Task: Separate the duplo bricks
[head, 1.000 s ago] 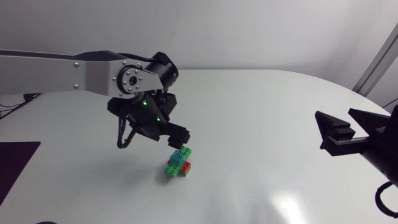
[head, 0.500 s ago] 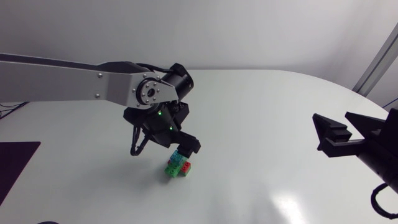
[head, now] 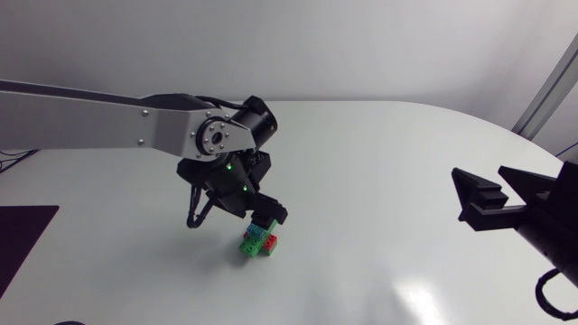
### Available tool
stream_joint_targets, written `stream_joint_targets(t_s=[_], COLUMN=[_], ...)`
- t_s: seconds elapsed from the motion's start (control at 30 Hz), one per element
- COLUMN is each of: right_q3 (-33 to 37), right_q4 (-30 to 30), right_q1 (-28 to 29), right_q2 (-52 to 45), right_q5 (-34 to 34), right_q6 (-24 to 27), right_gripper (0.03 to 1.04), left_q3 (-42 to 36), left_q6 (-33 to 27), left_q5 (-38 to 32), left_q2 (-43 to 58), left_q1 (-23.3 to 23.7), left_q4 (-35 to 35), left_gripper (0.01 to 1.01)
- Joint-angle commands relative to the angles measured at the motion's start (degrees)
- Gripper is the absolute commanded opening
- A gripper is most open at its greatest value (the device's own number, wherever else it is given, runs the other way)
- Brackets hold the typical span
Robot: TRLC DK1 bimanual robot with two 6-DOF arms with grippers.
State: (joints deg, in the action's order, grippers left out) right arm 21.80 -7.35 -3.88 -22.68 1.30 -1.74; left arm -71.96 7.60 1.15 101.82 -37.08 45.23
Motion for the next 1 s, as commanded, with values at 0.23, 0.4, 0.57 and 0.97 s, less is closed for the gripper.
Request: stream_joint_targets(t_s=[0.23, 0.4, 0.57, 0.97], right_q3=[-2.6, -2.9, -2.3, -1.7], right_q4=[-0.1, -0.4, 0.0, 0.5], right_q1=[-0.5, -0.5, -0.5, -0.7], right_q2=[-0.1, 0.0, -1.2, -2.4], right_q5=[-0.2, 0.1, 0.2, 0.3], right_q6=[-1.5, -1.5, -1.5, -2.0], right_gripper=[1.0, 1.0, 1.0, 1.0], left_q3=[1.6, 1.4, 1.2, 2.5], left_q6=[1.4, 1.4, 1.3, 1.5], left_q5=[0.0, 0.0, 0.0, 0.0], left_q2=[2.2, 3.6, 4.5, 4.1], left_q1=[-0.6, -0.9, -1.1, -0.2], left_q4=[1.1, 1.1, 1.1, -2.6], left_gripper=[0.675, 0.674, 0.651, 0.359])
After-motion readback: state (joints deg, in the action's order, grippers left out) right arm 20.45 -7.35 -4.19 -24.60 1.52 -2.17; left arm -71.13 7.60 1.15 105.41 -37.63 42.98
